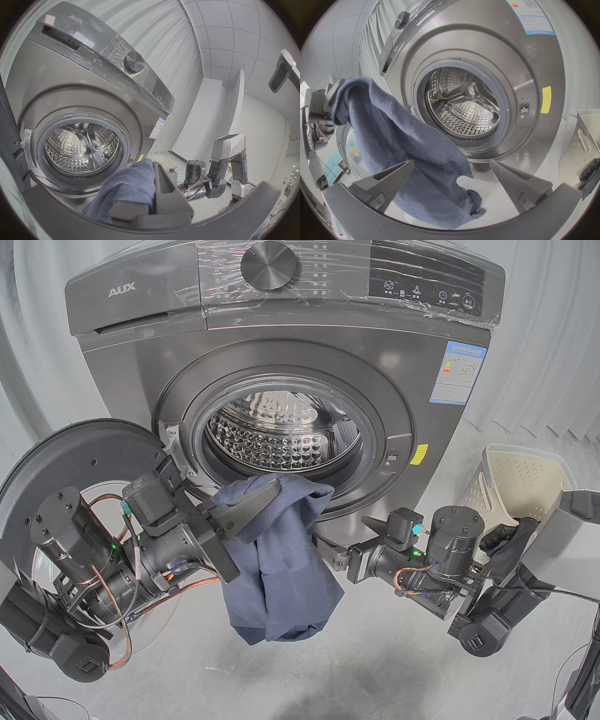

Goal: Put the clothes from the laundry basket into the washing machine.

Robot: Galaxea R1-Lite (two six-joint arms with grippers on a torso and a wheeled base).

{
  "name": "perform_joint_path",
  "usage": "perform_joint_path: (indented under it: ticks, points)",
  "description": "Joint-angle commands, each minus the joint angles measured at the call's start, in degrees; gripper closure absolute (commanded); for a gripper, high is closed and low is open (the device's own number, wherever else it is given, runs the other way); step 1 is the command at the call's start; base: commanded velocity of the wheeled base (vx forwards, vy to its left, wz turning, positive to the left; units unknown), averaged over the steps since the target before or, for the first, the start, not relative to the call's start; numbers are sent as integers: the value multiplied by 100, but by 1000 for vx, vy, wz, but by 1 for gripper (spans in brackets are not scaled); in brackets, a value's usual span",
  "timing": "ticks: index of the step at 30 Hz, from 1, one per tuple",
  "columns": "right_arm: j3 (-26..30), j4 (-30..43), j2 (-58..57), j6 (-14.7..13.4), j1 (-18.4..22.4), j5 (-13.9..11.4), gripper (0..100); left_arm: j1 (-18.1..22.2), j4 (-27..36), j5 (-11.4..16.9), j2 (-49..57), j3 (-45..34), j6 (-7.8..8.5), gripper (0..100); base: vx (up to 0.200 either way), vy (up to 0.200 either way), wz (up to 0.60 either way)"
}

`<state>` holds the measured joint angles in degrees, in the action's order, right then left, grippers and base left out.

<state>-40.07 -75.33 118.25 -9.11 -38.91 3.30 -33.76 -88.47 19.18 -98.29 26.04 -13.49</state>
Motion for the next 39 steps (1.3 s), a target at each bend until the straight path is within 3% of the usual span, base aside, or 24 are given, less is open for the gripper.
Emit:
perform_joint_path:
  ticks: [1,10,20,34,35,39]
  points:
    - [-326,-26,410,5,-46,-23,0,-26,-4,-2,12,-2,-30,100,0,0,0]
    - [-317,-96,392,-65,-204,-234,0,-26,-4,-2,-6,-2,-74,100,0,0,0]
    - [-502,-386,568,-56,-213,-761,0,-17,-4,-2,-6,-2,-74,100,0,0,0]
    - [-739,-527,823,-21,-257,-875,0,-8,-4,-10,3,33,-83,100,0,0,0]
    - [-739,-527,823,-30,-257,-875,100,-8,-4,-10,3,33,-83,100,0,0,0]
    - [-730,-536,700,-21,-196,-866,100,27,-4,-10,-23,33,-83,100,0,0,0]
